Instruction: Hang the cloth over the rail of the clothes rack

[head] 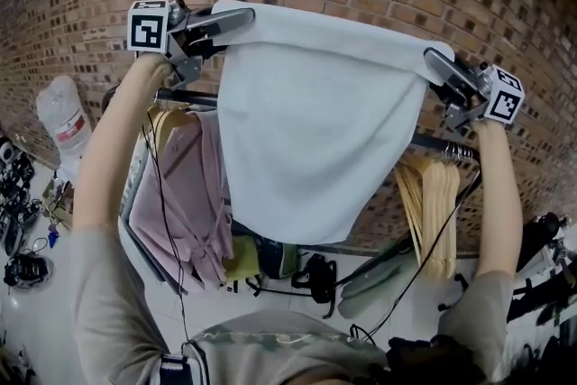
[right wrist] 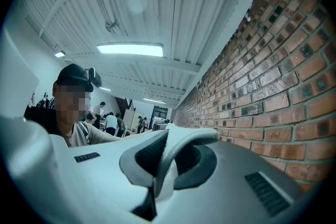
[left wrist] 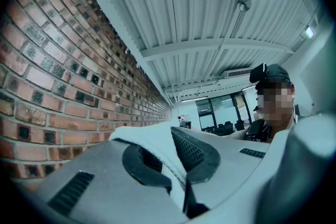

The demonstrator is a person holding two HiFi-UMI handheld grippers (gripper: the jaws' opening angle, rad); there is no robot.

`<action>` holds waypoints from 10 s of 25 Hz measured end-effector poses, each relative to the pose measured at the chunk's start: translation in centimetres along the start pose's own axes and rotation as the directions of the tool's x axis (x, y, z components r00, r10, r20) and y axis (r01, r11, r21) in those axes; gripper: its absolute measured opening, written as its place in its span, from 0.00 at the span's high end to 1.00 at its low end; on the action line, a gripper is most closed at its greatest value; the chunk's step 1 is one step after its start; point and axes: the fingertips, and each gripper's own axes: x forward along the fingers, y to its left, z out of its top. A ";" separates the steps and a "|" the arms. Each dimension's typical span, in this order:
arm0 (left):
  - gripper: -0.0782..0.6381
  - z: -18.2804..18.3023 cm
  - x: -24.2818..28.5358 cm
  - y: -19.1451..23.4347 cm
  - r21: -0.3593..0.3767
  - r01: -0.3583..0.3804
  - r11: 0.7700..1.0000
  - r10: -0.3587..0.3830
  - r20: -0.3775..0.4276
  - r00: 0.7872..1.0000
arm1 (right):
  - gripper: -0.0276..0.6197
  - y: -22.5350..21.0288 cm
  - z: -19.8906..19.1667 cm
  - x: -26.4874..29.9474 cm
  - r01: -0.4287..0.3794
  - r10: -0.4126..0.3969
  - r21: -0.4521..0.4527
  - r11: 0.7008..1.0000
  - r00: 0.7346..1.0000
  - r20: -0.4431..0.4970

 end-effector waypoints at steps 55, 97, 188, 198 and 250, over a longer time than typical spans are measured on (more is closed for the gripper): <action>0.74 -12.6 -0.3 16.1 -0.254 -0.280 0.926 0.229 -0.214 0.950 | 0.93 -16.3 -11.9 1.3 0.180 -0.138 0.223 0.958 0.972 -0.190; 0.49 -12.1 -3.9 17.2 -0.402 -0.347 0.847 0.311 -0.154 0.938 | 0.93 -15.5 -14.2 1.3 0.263 -0.172 0.329 0.907 0.945 -0.279; 0.87 -21.8 -5.5 -4.5 -0.225 -0.033 0.974 0.029 -0.020 0.999 | 0.93 -13.7 -15.6 2.3 0.191 -0.067 0.342 0.920 0.937 -0.343; 0.87 -20.9 -4.9 -6.5 -0.252 0.061 0.966 -0.059 0.018 0.998 | 0.79 -11.3 -16.7 2.7 0.107 0.035 0.329 0.938 0.917 -0.397; 0.87 -20.8 -5.2 -6.7 -0.198 0.033 0.980 -0.020 0.064 0.998 | 0.60 9.9 -12.3 0.6 0.060 -0.039 0.166 0.984 0.991 -0.129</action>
